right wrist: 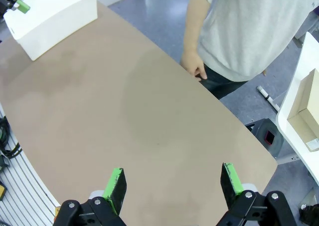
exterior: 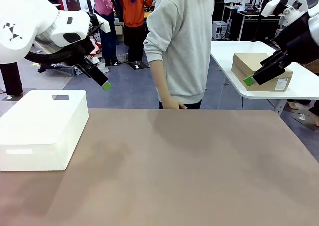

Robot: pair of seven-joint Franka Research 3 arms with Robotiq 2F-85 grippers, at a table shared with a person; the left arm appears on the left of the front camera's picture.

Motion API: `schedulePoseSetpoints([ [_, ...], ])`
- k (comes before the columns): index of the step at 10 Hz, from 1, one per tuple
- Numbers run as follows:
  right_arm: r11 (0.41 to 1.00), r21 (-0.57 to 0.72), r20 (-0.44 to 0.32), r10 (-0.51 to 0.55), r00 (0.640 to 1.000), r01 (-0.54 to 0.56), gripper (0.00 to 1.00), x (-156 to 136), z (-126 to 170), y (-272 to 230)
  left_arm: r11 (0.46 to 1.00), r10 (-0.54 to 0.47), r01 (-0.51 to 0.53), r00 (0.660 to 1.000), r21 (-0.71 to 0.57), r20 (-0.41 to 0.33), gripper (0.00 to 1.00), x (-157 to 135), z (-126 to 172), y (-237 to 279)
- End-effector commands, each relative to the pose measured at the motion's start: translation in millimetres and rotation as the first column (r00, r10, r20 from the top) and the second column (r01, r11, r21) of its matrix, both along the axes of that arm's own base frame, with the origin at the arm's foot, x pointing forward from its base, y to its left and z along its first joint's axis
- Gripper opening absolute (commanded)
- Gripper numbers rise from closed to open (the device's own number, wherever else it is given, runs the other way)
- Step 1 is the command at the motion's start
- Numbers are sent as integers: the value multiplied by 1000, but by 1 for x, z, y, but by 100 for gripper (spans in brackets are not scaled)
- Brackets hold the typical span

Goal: Pack the shoes into the box.
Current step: Press down on the lid of the Shoes Box.

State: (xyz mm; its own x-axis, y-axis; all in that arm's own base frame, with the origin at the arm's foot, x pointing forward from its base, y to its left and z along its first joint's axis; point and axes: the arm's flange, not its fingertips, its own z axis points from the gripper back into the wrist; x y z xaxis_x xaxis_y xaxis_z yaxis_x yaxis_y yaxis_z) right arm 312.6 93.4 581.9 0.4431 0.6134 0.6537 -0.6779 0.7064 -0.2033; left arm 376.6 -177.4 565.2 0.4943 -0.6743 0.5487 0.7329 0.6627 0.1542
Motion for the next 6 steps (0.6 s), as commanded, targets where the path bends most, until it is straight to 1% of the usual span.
schedulePoseSetpoints([
  [1,1000,2,-1,-1,1000,1,100,1,0,-3,1000,11,-11,1000,1,-8,100,1,3,1],
  [6,1000,2,-1,-1,1000,1,100,1,0,-3,1000,11,-11,1000,1,-8,100,1,3,1],
])
